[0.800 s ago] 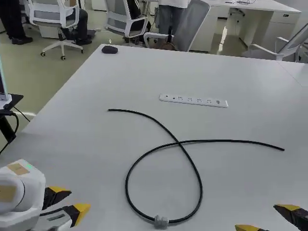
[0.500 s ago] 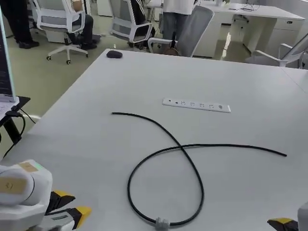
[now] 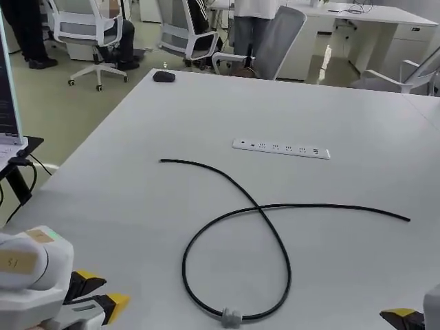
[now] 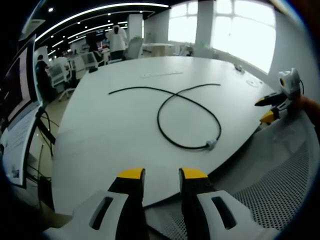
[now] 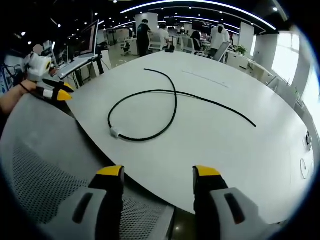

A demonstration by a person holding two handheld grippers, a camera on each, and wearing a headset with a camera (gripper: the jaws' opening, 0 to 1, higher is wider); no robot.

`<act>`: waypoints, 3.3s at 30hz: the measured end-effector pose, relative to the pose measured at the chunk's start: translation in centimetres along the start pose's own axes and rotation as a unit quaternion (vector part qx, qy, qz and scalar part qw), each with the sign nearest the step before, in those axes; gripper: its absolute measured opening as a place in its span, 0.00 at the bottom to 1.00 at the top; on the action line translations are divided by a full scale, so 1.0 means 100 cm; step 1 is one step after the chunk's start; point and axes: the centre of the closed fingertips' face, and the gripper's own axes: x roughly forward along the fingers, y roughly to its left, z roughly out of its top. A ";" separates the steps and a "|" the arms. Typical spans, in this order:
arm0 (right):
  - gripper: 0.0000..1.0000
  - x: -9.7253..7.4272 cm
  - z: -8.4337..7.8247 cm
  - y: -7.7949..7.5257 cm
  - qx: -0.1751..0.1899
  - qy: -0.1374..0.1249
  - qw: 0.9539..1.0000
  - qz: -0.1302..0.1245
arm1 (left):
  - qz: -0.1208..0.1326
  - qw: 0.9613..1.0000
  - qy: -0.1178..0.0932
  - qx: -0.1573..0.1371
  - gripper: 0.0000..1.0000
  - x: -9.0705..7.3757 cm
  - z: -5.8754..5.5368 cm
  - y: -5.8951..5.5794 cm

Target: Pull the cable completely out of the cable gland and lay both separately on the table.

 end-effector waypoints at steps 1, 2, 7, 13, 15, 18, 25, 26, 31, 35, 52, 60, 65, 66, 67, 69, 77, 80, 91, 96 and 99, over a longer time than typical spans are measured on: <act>0.57 0.000 0.000 0.000 0.000 0.000 1.000 0.000 | 0.000 1.000 0.000 0.000 0.29 0.000 0.000 0.000; 0.57 0.000 0.000 0.000 0.001 0.000 1.000 0.000 | 0.000 1.000 0.001 0.000 0.29 0.000 0.000 0.000; 0.58 0.000 -0.001 -0.001 0.002 0.000 1.000 -0.001 | 0.000 1.000 0.002 0.002 0.29 0.001 0.000 0.000; 0.57 -0.001 0.000 -0.002 0.004 -0.002 1.000 -0.002 | -0.003 1.000 0.005 0.003 0.29 0.001 -0.001 -0.001; 0.57 -0.001 0.000 -0.002 0.004 -0.001 1.000 -0.002 | -0.004 1.000 0.006 0.003 0.29 0.001 -0.001 -0.002; 0.57 0.000 0.000 -0.001 0.003 0.000 1.000 -0.001 | -0.005 1.000 0.007 0.001 0.29 0.001 -0.002 -0.002; 0.56 0.000 -0.001 0.000 0.003 0.003 1.000 0.000 | -0.009 1.000 0.011 0.004 0.28 0.001 -0.003 -0.004; 0.56 0.000 -0.001 0.000 0.003 0.002 1.000 0.000 | -0.009 1.000 0.012 0.005 0.28 0.001 -0.004 -0.005; 0.55 0.000 -0.001 0.001 0.003 0.002 1.000 0.001 | -0.005 1.000 0.008 0.004 0.28 0.001 -0.002 -0.003; 0.55 0.001 -0.002 0.003 -0.004 0.008 1.000 0.007 | -0.007 1.000 0.008 0.004 0.28 0.000 -0.003 -0.003; 0.54 0.001 -0.003 0.004 0.003 0.005 1.000 0.013 | -0.012 1.000 0.016 0.008 0.27 0.000 -0.005 -0.006; 0.53 0.001 -0.002 0.004 0.002 0.005 1.000 0.014 | -0.025 1.000 0.010 0.004 0.26 0.002 -0.003 -0.009; 0.52 0.001 -0.001 0.005 0.000 0.003 1.000 0.017 | -0.066 0.997 -0.044 0.025 0.27 -0.004 0.023 -0.022; 0.51 0.001 -0.001 0.005 0.000 0.003 1.000 0.018 | -0.059 0.997 -0.032 0.042 0.25 -0.004 0.025 -0.019; 0.51 0.001 -0.001 0.005 0.000 0.003 1.000 0.018 | -0.055 0.996 -0.023 0.065 0.24 -0.005 0.028 -0.017; 0.51 0.002 -0.001 0.006 0.000 0.003 1.000 0.019 | -0.043 0.992 -0.036 0.113 0.21 -0.005 0.049 -0.018; 0.49 0.001 -0.001 0.007 0.002 0.000 1.000 0.023 | -0.088 0.980 -0.068 0.165 0.26 0.020 0.099 -0.054; 0.49 0.001 -0.002 0.008 0.002 0.002 1.000 0.026 | -0.111 0.975 -0.064 0.180 0.26 0.031 0.104 -0.062; 0.49 0.002 -0.002 0.008 0.002 0.004 1.000 0.027 | -0.148 0.951 -0.029 0.270 0.28 0.072 0.110 -0.087; 0.49 0.002 -0.002 0.008 0.001 0.004 1.000 0.026 | -0.170 0.944 -0.018 0.281 0.29 0.085 0.100 -0.100; 0.49 0.001 -0.002 0.008 0.000 0.005 1.000 0.026 | -0.200 0.940 -0.020 0.274 0.31 0.094 0.091 -0.111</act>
